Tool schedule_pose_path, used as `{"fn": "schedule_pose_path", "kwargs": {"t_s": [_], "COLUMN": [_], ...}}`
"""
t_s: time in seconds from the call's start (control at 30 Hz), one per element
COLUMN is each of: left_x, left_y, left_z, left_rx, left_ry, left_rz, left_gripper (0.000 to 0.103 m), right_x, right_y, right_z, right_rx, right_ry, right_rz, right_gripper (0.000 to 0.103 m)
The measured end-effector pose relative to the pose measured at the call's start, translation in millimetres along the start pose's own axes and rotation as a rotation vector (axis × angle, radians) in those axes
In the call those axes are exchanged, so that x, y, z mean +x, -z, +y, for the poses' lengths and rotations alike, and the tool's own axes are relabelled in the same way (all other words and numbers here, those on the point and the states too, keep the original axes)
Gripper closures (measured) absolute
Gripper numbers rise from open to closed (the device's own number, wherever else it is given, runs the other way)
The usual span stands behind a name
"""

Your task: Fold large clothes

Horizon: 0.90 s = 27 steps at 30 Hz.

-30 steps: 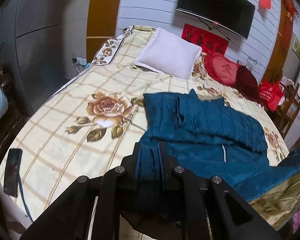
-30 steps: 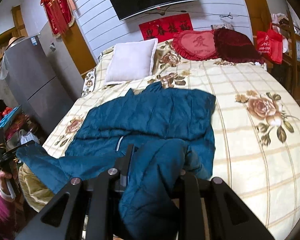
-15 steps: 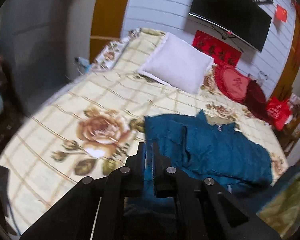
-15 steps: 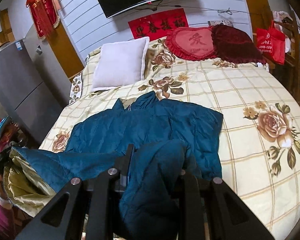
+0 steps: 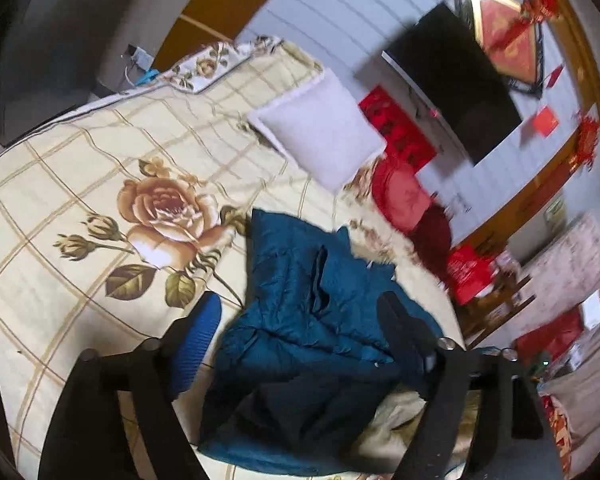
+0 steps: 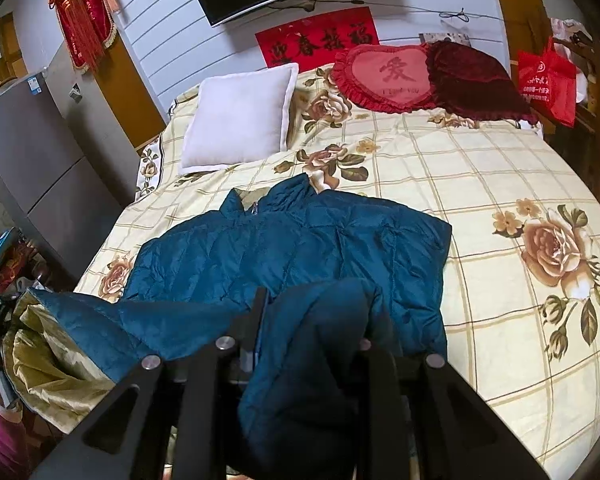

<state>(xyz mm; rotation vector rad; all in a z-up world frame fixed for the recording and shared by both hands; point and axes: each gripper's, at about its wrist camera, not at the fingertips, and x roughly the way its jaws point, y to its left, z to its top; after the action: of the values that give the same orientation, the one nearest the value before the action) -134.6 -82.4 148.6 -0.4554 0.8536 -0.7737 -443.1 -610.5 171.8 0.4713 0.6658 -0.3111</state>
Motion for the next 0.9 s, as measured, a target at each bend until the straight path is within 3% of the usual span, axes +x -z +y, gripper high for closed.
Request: {"fn": "schedule_pose_path", "kwargs": {"t_s": [0.07, 0.2, 0.37, 0.67, 0.9], "left_x": [-8.9, -32.6, -59.6, -26.9, 8.4], "left_y": [2.2, 11.7, 28.0, 60.8, 48.0], "left_z": [7.8, 33.3, 47.3, 9.9, -11.2], "left_rx": [0.011, -0.014, 0.078, 0.382, 0.411], "left_ry": [0.022, 0.135, 0.186, 0.162, 0.245], "left_rz": [0.004, 0.005, -0.014, 0.144, 0.152], "left_gripper": [0.002, 0.0, 0.0, 0.0, 0.0], "right_x": [-0.3, -0.4, -1.4, -1.5, -4.4], "right_y": [0.0, -0.6, -2.7, -0.1, 3.3], "right_z": [-0.1, -0.7, -1.3, -2.0, -0.6], "right_rx": [-0.001, 0.001, 0.003, 0.014, 0.013], "right_ry": [0.003, 0.001, 0.002, 0.002, 0.014], "right_rz": [0.0, 0.003, 0.008, 0.016, 0.026], "right_gripper": [0.081, 0.08, 0.08, 0.08, 0.08]}}
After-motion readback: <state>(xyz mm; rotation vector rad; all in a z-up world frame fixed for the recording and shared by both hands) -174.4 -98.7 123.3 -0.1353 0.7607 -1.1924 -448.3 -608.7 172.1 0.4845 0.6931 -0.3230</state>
